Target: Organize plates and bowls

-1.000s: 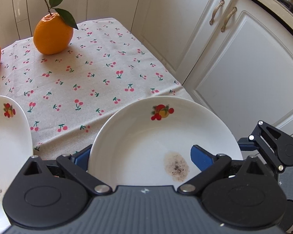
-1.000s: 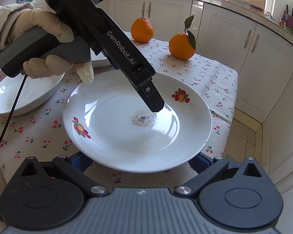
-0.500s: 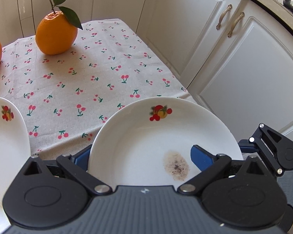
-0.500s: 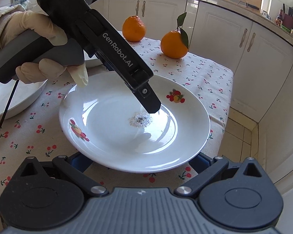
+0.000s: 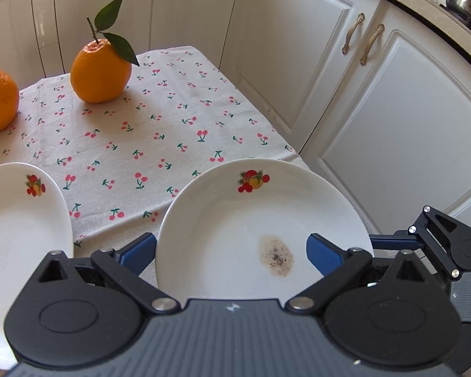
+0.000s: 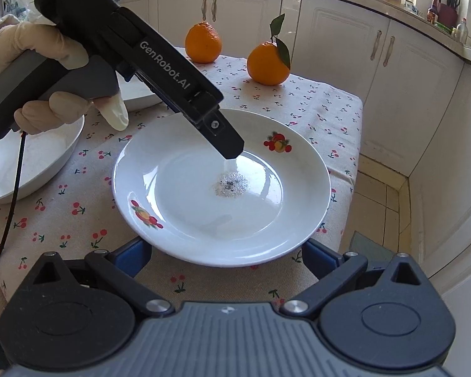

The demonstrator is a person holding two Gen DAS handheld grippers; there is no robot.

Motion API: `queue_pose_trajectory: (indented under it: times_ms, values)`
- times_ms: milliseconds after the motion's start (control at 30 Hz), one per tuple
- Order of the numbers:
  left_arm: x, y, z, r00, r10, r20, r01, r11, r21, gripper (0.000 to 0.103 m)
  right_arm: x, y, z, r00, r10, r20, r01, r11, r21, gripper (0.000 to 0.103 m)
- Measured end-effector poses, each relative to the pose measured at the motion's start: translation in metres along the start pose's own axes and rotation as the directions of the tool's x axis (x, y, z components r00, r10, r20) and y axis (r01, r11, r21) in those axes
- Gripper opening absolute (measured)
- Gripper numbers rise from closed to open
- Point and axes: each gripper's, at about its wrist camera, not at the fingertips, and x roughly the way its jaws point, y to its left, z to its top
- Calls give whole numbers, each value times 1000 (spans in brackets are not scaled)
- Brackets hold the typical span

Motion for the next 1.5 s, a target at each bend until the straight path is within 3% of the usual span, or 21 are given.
queue_pose_trajectory:
  times_ms: [333, 567, 700, 900, 1133, 1367, 1500]
  values:
    - [-48, -21, -20, 997, -4, 73, 1, 999, 46, 100, -48, 25, 3, 996, -35, 82, 33, 999, 23, 103]
    - [-82, -48, -46, 992, 11, 122, -26, 992, 124, 101, -62, 48, 1, 993, -102, 56, 101, 995, 18, 103]
    - [-99, -57, -62, 987, 26, 158, -52, 985, 163, 101, -71, 56, -2, 993, -98, 67, 96, 995, 28, 103]
    - [-128, -67, -90, 971, 58, 233, -110, 969, 219, 101, -83, 73, -5, 990, -118, 81, 117, 993, 16, 103]
    - [-154, -77, -123, 942, 46, 333, -128, 965, 228, 101, -91, 87, -12, 988, -118, 98, 116, 993, 31, 103]
    - [-178, -73, -163, 916, 76, 395, -174, 960, 219, 102, -99, 98, -29, 988, -93, 123, 77, 988, 131, 103]
    - [-189, -69, -188, 889, 150, 433, -272, 933, 236, 102, -100, 105, -34, 989, -83, 124, 62, 984, 165, 103]
